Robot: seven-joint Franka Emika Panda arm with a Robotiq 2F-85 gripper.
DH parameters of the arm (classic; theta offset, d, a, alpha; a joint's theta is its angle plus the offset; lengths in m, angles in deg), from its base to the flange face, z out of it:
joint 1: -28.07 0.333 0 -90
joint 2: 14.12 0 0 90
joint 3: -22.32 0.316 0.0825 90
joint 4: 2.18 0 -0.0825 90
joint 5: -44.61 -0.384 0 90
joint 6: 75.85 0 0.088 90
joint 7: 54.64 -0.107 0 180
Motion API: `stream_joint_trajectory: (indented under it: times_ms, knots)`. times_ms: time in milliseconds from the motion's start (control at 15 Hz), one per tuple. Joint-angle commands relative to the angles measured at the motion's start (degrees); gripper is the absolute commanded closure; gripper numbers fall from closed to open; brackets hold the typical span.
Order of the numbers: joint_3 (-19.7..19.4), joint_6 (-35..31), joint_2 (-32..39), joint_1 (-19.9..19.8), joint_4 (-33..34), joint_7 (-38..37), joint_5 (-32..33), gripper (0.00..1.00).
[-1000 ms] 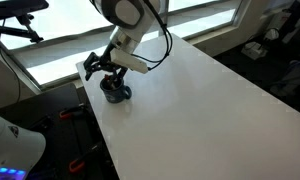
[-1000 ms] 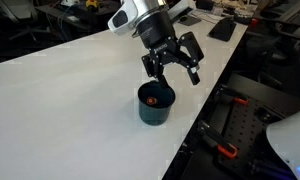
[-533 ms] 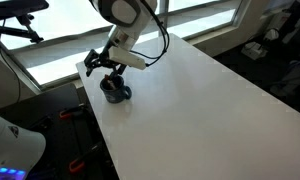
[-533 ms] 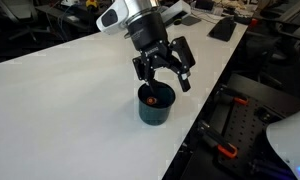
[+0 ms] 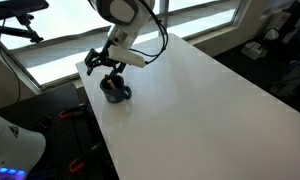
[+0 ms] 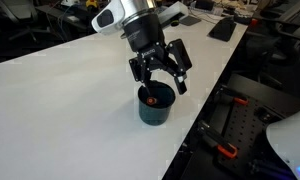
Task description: Put the marker on the table
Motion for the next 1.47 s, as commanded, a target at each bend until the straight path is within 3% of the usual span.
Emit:
stream_joint_trajectory:
  times_ms: [0, 733, 1400]
  knots:
    - [-0.1, 0.1, 0.1, 0.1, 0.1, 0.0, 0.0, 0.00]
    - [-0.6, -1.4, 6.0, -0.8, 3.0, -0.2, 1.0, 0.00]
    - [-0.3, -0.9, 5.5, -0.9, 2.3, -0.1, 0.5, 0.00]
